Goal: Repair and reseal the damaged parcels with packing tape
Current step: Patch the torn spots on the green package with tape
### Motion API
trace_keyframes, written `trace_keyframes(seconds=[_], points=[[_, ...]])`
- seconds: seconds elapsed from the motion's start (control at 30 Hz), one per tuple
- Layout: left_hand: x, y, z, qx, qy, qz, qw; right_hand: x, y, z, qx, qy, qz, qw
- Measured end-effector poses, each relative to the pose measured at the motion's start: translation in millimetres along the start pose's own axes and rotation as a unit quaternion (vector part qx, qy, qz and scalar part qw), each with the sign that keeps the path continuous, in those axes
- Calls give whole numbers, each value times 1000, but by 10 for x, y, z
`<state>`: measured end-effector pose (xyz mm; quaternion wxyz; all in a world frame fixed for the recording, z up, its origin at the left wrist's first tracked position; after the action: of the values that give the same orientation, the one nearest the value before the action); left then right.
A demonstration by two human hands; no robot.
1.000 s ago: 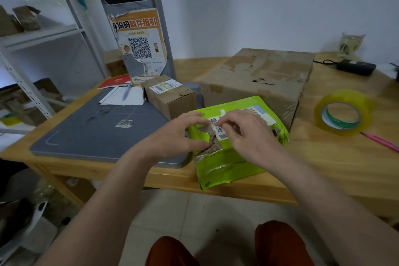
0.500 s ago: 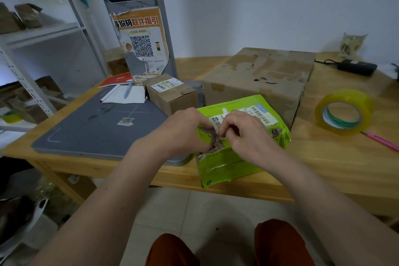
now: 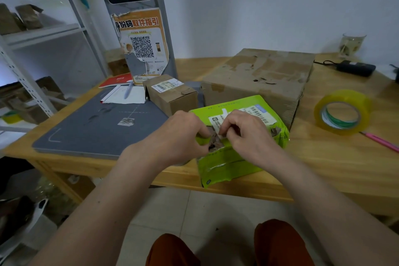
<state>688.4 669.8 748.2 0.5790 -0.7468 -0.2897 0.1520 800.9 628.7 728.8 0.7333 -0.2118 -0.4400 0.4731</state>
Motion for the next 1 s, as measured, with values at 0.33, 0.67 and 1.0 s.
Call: trace_keyframes(seconds=[0.33, 0.67, 1.0], points=[[-36, -64, -40, -30, 35, -43, 998, 5, 25, -2, 20, -14, 24, 999], [-133, -156, 188, -168, -6, -137, 976, 169, 118, 181, 30, -24, 94, 995], [-116, -146, 160, -155, -34, -142, 977, 196, 128, 140, 73, 4, 43, 996]])
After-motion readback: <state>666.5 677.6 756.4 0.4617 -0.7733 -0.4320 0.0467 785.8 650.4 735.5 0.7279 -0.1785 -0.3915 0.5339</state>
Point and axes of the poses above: each hand's wrist, its own x-axis towards the middle knuckle, its own y-axis out of the palm, z = x × y, the point moved 8 cm from there along x, towards the middle knuckle, and after that the axes turned 6 degrees about -x, right-handed, at the moved point
